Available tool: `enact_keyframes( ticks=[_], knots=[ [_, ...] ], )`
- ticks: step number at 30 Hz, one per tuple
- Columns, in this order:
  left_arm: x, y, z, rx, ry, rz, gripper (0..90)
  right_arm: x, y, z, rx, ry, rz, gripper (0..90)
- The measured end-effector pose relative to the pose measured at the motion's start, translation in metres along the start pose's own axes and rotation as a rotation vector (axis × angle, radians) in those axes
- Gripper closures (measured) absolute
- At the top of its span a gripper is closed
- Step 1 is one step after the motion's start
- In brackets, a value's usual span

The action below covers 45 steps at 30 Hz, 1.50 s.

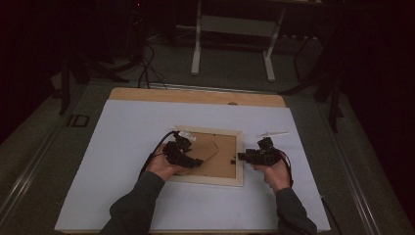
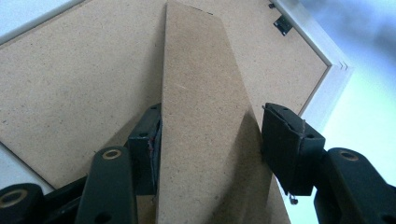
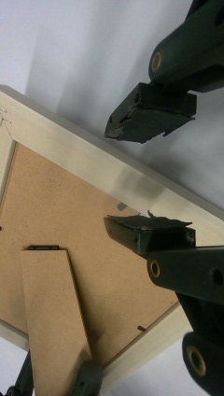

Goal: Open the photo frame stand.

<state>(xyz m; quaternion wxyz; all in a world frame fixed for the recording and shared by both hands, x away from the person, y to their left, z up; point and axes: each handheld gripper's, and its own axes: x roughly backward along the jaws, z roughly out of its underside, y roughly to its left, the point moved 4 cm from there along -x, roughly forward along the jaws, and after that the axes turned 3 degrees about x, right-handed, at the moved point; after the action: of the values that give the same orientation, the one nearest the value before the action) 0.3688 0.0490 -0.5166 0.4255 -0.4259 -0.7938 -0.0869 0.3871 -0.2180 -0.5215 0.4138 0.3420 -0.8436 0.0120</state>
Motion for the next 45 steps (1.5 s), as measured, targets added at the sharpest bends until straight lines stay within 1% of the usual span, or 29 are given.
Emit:
enact_keyframes(
  ticks=[4, 8, 11, 13, 17, 23, 26, 27, 29, 32, 34, 36, 37, 40, 42, 44, 45],
  knots=[
    [0.001, -0.001, 0.0, -0.021, -0.008, -0.017, 44.0, -0.005, -0.001, -0.005, 0.004, 0.017, -0.005, 50.2],
    [0.002, -0.003, 0.0, -0.034, -0.016, -0.024, 44.0, -0.007, -0.003, -0.011, -0.004, 0.018, -0.006, 49.6],
    [0.002, -0.003, 0.0, -0.043, -0.018, -0.031, 44.0, -0.007, -0.005, -0.014, -0.012, 0.017, -0.009, 49.0],
    [0.003, -0.004, 0.0, -0.048, -0.017, -0.036, 44.0, -0.008, -0.007, -0.018, -0.021, 0.023, 0.001, 49.0],
    [0.003, -0.005, 0.0, -0.063, -0.025, -0.044, 44.0, -0.008, -0.011, -0.021, -0.034, 0.027, -0.003, 48.3],
    [0.004, -0.007, 0.0, -0.079, -0.032, -0.055, 43.9, -0.011, -0.016, -0.025, -0.058, 0.026, -0.033, 47.9],
    [0.005, -0.008, 0.0, -0.092, -0.043, -0.06, 43.9, -0.014, -0.019, -0.025, -0.069, 0.037, -0.041, 47.6],
    [0.006, -0.009, 0.0, -0.103, -0.047, -0.063, 43.9, -0.015, -0.02, -0.025, -0.082, 0.037, -0.053, 48.3],
    [0.006, -0.01, -0.001, -0.12, -0.054, -0.07, 43.9, -0.016, -0.021, -0.026, -0.091, 0.034, -0.073, 48.3],
    [0.006, -0.01, 0.0, -0.127, -0.06, -0.071, 43.9, -0.018, -0.022, -0.026, -0.107, 0.029, -0.107, 49.6],
    [0.006, -0.01, 0.001, -0.124, -0.063, -0.068, 43.8, -0.018, -0.022, -0.026, -0.127, 0.03, -0.12, 51.1],
    [0.007, -0.009, 0.001, -0.125, -0.071, -0.068, 43.8, -0.017, -0.024, -0.025, -0.171, 0.028, -0.144, 56.0],
    [0.007, -0.009, 0.002, -0.122, -0.074, -0.061, 43.8, -0.016, -0.026, -0.025, -0.187, 0.02, -0.154, 56.5],
    [0.007, -0.009, 0.002, -0.117, -0.076, -0.056, 43.7, -0.015, -0.025, -0.024, -0.19, 0.009, -0.156, 56.8],
    [0.008, -0.007, 0.002, -0.089, -0.078, -0.031, 43.6, -0.014, -0.023, -0.024, -0.186, 0.003, -0.141, 56.9],
    [0.008, -0.006, 0.001, -0.073, -0.077, -0.016, 43.6, -0.014, -0.022, -0.024, -0.184, -0.005, -0.135, 56.9],
    [0.008, -0.005, 0.001, -0.056, -0.073, -0.006, 43.6, -0.014, -0.022, -0.024, -0.18, -0.007, -0.13, 56.9]
  ],
)
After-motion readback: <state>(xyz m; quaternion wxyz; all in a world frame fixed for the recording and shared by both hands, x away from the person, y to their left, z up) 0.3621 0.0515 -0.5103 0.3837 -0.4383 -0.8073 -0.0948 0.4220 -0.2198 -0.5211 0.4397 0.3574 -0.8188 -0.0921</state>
